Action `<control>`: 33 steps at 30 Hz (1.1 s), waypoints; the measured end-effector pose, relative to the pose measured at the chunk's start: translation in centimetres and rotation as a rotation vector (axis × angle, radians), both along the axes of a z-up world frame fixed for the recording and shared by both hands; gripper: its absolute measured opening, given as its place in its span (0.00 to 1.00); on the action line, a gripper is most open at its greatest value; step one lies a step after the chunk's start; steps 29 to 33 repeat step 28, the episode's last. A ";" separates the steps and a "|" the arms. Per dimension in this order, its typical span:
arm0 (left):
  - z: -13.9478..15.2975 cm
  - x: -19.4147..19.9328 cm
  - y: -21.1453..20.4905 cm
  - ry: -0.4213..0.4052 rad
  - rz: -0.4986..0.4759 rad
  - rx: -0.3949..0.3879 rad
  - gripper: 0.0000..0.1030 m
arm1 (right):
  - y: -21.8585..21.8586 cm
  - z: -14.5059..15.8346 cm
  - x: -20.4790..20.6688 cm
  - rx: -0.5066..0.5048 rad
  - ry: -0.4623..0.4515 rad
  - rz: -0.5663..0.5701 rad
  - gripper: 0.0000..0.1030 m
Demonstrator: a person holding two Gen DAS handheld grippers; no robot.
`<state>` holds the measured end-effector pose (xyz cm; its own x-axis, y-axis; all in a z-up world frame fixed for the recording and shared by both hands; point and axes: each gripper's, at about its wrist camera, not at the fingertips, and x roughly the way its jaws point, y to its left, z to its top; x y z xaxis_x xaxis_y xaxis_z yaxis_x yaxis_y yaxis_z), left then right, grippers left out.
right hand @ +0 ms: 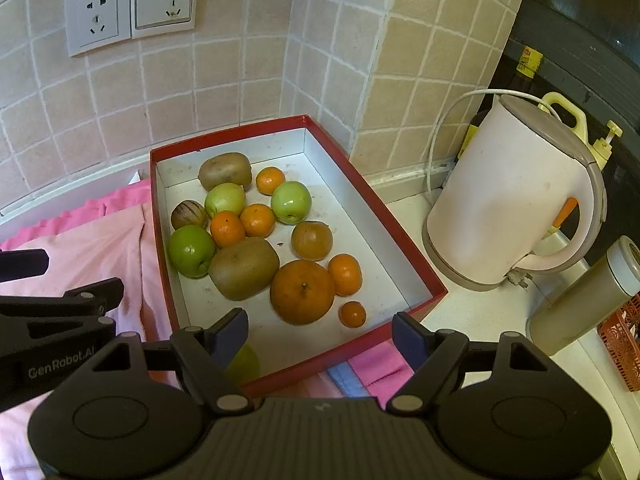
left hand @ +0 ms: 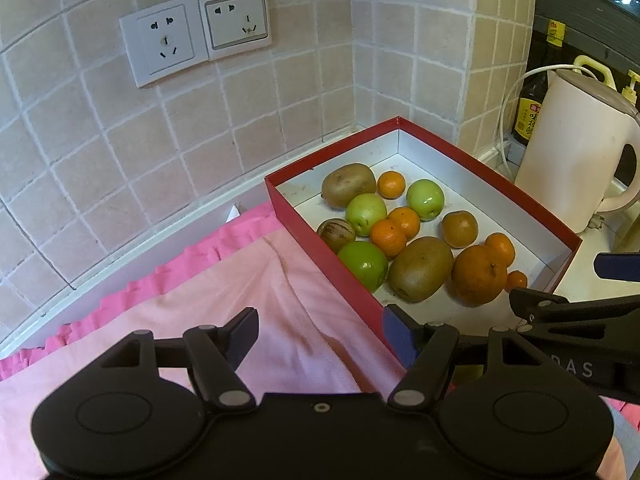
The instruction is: Organize fruits
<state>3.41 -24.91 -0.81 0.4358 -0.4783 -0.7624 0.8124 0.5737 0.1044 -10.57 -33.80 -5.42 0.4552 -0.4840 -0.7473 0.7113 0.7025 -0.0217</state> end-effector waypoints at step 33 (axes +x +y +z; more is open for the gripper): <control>0.1 0.4 -0.1 0.026 0.008 -0.013 0.80 | -0.3 -0.1 0.2 -0.001 -0.001 0.003 0.78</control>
